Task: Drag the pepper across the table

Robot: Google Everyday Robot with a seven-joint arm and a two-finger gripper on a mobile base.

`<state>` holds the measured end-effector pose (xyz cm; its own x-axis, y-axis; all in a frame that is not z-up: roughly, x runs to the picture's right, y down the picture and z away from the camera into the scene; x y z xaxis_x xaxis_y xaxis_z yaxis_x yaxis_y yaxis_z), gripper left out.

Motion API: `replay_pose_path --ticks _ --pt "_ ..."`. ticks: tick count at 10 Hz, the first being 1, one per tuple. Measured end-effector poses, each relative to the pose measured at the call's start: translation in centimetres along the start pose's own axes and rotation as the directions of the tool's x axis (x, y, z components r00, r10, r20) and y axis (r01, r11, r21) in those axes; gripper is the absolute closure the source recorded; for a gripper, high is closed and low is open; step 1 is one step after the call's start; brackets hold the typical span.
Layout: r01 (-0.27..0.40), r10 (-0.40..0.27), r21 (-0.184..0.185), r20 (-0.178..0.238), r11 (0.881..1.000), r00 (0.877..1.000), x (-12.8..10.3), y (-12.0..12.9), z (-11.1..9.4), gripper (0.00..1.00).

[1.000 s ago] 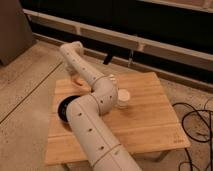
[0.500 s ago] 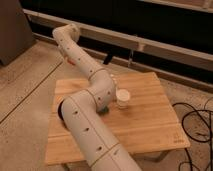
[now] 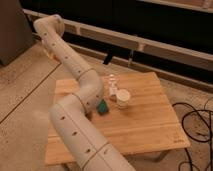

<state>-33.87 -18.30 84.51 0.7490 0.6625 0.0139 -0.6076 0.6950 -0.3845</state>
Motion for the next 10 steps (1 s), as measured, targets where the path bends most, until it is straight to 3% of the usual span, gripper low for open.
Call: replay_pose_path --ticks 1,4,10 --pt "0.016 -0.016 0.021 -0.004 1.0 1.0 0.8 0.6 -1.2 1.0" --pt "0.005 -0.007 0.036 0.071 0.999 0.997 0.1 0.2 -4.8 1.0" --pt "0.004 -0.007 0.033 0.068 0.999 0.998 0.3 0.2 -4.6 1.0"
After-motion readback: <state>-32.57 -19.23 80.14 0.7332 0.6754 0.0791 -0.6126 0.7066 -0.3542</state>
